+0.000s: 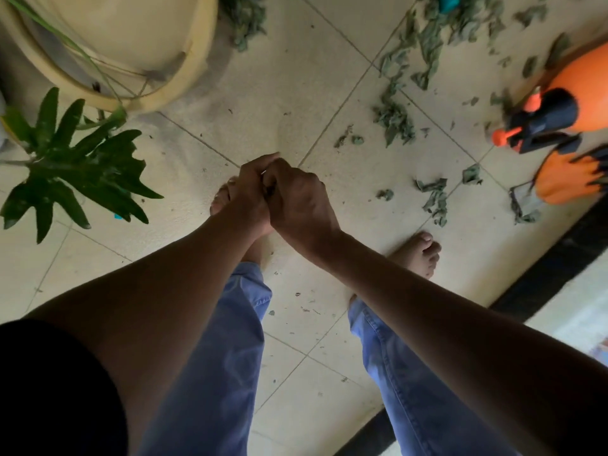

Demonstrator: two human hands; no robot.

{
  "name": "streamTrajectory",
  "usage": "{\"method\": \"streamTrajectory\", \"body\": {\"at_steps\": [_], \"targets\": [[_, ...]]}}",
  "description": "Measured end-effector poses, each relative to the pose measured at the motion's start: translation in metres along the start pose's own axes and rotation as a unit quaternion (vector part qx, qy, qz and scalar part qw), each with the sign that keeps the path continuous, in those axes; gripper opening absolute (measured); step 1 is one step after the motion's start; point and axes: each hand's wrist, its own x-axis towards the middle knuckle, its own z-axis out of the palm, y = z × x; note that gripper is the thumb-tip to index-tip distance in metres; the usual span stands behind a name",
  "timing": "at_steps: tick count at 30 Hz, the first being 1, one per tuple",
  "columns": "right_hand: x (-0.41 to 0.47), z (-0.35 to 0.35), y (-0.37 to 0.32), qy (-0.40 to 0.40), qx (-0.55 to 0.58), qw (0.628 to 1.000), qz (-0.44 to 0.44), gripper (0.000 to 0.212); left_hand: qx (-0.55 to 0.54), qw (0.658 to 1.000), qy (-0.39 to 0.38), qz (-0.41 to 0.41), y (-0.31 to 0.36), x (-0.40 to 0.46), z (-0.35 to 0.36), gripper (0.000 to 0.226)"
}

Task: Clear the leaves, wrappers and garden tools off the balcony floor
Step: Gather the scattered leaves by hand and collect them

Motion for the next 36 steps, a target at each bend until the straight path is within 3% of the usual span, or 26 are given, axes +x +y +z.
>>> {"method": "streamTrajectory", "body": {"at_steps": [1, 3, 5, 7, 8, 9, 11, 14, 16, 17, 19, 22, 25, 28, 31, 36], "targets": [[0.0, -0.003, 0.001, 0.014, -0.012, 1.0, 0.005, 0.017, -0.032, 0.999, -0.044, 0.001, 0.0, -0.002, 0.006, 0.044], [0.002, -0.007, 0.004, 0.042, -0.037, 0.998, 0.009, 0.019, -0.125, 0.981, -0.15, -0.018, -0.005, -0.003, 0.014, 0.04], [0.004, -0.01, 0.008, 0.072, -0.037, 0.997, 0.006, 0.02, -0.132, 0.973, -0.189, 0.028, -0.001, -0.018, 0.022, 0.045], [0.004, -0.011, 0.014, 0.095, -0.031, 0.995, 0.008, 0.02, -0.195, 0.956, -0.219, -0.007, 0.0, -0.013, 0.028, 0.037], [0.004, -0.012, 0.017, 0.103, -0.028, 0.994, 0.015, 0.021, -0.092, 0.983, -0.151, 0.048, -0.003, -0.005, 0.038, 0.042], [0.004, -0.013, 0.021, 0.11, -0.026, 0.993, 0.024, 0.023, -0.027, 0.992, -0.112, 0.048, -0.006, 0.004, 0.041, 0.047], [0.003, -0.017, 0.026, 0.13, -0.013, 0.991, 0.037, 0.023, 0.074, 0.989, -0.097, 0.078, -0.004, 0.006, 0.048, 0.045], [0.003, -0.029, 0.032, 0.15, 0.036, 0.988, -0.005, 0.019, -0.019, 0.996, -0.079, 0.031, -0.01, 0.008, 0.058, 0.044], [0.004, -0.037, 0.041, 0.166, 0.069, 0.984, -0.019, 0.018, -0.102, 0.988, -0.111, -0.025, -0.01, 0.01, 0.068, 0.038], [0.005, -0.04, 0.048, 0.178, 0.071, 0.981, -0.005, 0.02, -0.095, 0.987, -0.129, 0.009, -0.012, 0.015, 0.075, 0.032], [0.011, -0.047, 0.067, 0.188, 0.024, 0.981, 0.043, 0.027, -0.137, 0.985, -0.092, -0.042, -0.005, 0.022, 0.084, 0.025], [0.027, -0.061, 0.111, 0.149, -0.13, 0.977, 0.085, 0.05, -0.151, 0.977, -0.095, -0.118, -0.006, 0.034, 0.081, 0.034], [0.046, -0.077, 0.155, 0.05, -0.287, 0.953, 0.082, 0.07, -0.142, 0.976, -0.099, -0.129, -0.008, 0.035, 0.082, 0.036], [0.057, -0.089, 0.18, -0.047, -0.367, 0.928, 0.05, 0.072, -0.124, 0.978, -0.094, -0.141, -0.009, 0.037, 0.083, 0.037], [0.06, -0.097, 0.189, -0.108, -0.378, 0.92, 0.013, 0.066, -0.111, 0.978, -0.09, -0.151, -0.012, 0.039, 0.084, 0.038], [0.053, -0.101, 0.2, -0.069, -0.293, 0.953, 0.032, 0.045, -0.101, 0.979, -0.087, -0.155, -0.018, 0.041, 0.092, 0.037]]}}
